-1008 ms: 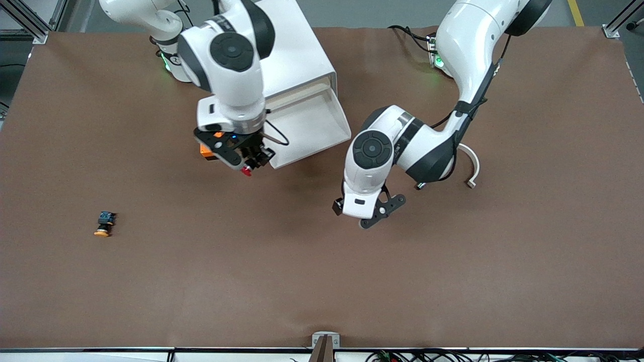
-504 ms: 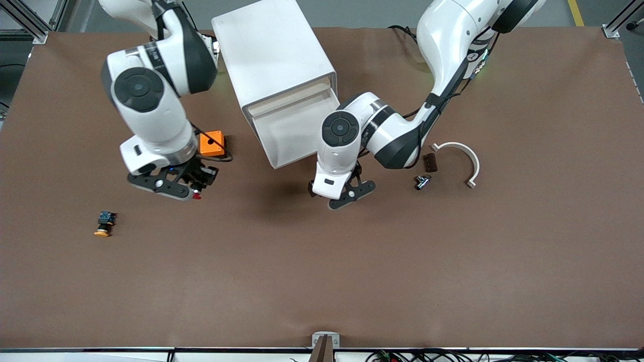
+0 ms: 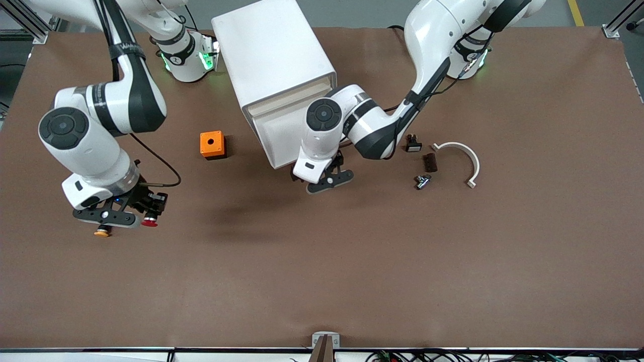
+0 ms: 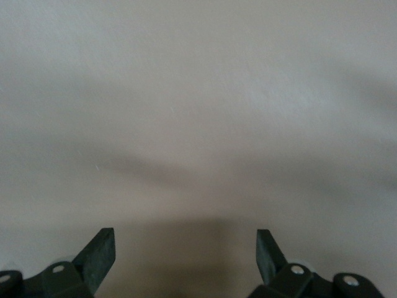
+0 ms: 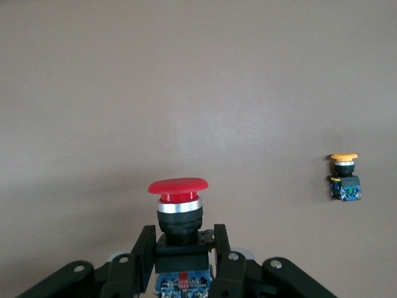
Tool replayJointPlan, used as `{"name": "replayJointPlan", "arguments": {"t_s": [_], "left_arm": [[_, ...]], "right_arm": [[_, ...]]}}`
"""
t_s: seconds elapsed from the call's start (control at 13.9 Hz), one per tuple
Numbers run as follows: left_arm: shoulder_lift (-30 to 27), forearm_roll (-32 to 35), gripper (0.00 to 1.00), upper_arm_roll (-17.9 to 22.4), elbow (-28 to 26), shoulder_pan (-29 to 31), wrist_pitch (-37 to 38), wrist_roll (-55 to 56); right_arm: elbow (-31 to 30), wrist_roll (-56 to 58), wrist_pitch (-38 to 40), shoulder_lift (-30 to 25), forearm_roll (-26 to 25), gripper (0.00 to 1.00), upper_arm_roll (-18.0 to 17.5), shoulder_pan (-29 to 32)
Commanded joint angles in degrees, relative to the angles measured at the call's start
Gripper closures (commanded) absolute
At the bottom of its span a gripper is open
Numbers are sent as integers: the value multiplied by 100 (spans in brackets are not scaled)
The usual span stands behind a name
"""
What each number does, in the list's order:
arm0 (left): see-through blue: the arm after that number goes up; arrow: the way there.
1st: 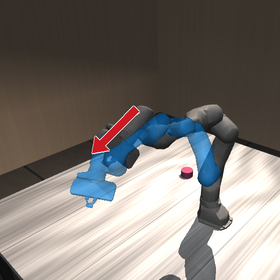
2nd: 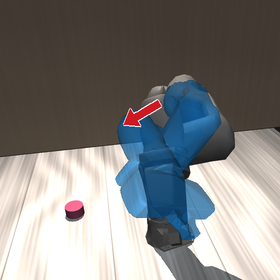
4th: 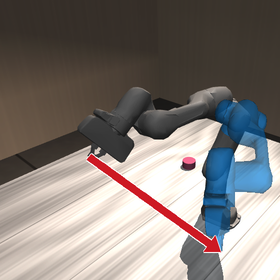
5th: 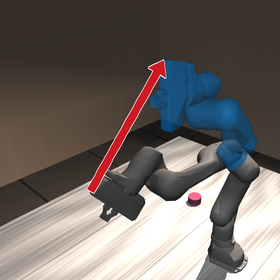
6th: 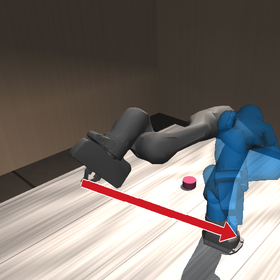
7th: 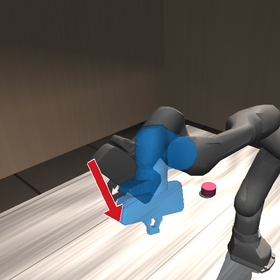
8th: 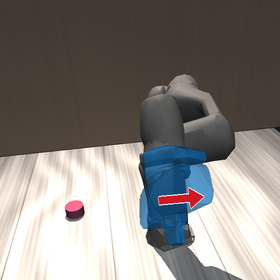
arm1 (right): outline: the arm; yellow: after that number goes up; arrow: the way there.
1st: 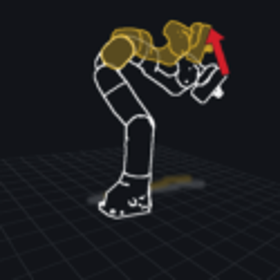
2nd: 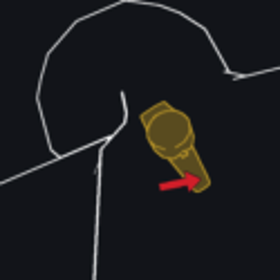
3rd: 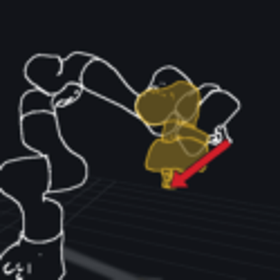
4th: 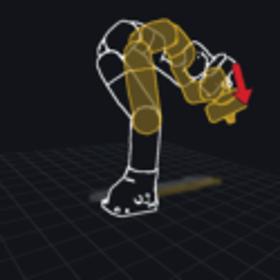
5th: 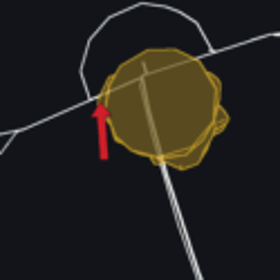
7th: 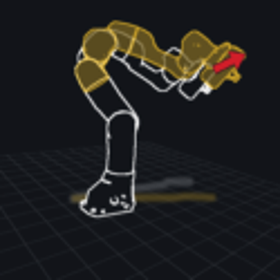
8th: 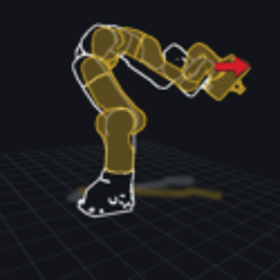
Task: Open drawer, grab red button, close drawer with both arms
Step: 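Carry the red button beside the yellow button while the left gripper pushes the drawer, then lower the red button onto the table while the left gripper shuts the drawer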
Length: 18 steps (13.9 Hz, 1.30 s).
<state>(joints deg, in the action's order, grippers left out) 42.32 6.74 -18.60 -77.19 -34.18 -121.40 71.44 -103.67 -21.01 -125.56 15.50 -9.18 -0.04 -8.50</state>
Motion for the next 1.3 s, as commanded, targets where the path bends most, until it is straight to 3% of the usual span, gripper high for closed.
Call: {"name": "replayJointPlan", "arguments": {"t_s": [0.0,0.43,0.94,1.22], "left_arm": [[14,-348,0,-30,-51,-132,-104,-25],[49,-814,0,-21,-191,-396,-104,63],[66,-1868,0,-21,-235,-528,-95,142],[145,-2554,0,-21,-235,-537,-95,151]], "right_arm": [[-573,219,-844,49,39,100,-102,365],[-1295,1099,-2427,541,39,100,-102,1235],[-1718,1644,-3474,1059,39,100,-111,1868],[-1735,1750,-3590,1253,47,100,-119,2036]]}}
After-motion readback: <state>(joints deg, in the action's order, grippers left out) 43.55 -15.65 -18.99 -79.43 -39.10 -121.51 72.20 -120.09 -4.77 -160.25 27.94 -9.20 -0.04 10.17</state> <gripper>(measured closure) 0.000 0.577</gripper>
